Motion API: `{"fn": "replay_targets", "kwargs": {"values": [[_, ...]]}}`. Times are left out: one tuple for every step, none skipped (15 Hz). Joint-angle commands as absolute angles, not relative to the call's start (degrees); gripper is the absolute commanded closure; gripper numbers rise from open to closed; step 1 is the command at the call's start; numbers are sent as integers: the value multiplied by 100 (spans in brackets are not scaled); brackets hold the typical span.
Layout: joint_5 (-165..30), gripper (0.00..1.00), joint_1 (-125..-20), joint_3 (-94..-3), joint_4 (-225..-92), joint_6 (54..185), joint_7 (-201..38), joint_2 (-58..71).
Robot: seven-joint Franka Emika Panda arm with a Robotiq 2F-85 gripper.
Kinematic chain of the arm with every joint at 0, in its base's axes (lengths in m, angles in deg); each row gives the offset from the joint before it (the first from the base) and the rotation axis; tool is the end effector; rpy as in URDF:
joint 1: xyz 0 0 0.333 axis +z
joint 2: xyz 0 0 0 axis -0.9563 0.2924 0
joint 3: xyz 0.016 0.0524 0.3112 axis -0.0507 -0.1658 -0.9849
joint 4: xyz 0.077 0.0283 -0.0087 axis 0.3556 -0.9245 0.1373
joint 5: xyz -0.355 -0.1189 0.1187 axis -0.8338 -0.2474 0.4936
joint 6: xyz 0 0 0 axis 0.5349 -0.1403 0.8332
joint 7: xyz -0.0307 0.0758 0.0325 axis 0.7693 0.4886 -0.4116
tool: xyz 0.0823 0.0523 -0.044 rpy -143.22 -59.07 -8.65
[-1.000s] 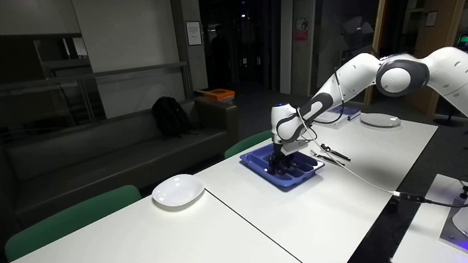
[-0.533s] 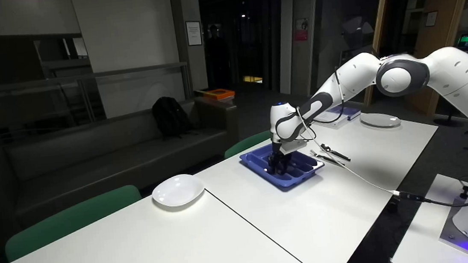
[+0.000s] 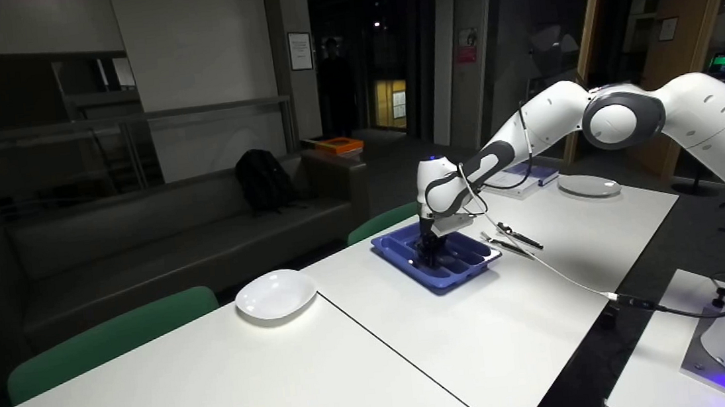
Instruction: Pick the cutlery in the rack and put them on the table
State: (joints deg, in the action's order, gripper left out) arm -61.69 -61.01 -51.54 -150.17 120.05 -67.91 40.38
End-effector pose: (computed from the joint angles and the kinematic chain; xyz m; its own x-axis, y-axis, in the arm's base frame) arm 0.7041 0.1412 0.1563 0.9895 -0.1440 0.0078 -0.1438 -0.9893 -0.0243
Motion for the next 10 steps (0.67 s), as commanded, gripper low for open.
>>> {"fn": "replay_targets", "kwargs": {"values": [[-6154,100,-6162,-5186,-14892,11963,-6763,4089],[-6159,97,-6158,-5181,-14888,11964,-6756,4090],[-6158,99,-6156,-5183,-14900,11972,-6758,4075],[-6165,100,-6152,-5178,-14905,11982,-6754,4064],[-6169,100,-6146,-5173,-14912,11978,-6745,4041],[-6174,100,-6139,-5166,-14914,11969,-6733,4024],[-6189,100,-6120,-5150,-14925,11953,-6706,3990],[-6202,100,-6095,-5132,-14954,11948,-6667,3927],[-6234,100,-6052,-5097,-14979,11938,-6604,3856],[-6247,100,-6031,-5088,-14993,11945,-6571,3803]]}}
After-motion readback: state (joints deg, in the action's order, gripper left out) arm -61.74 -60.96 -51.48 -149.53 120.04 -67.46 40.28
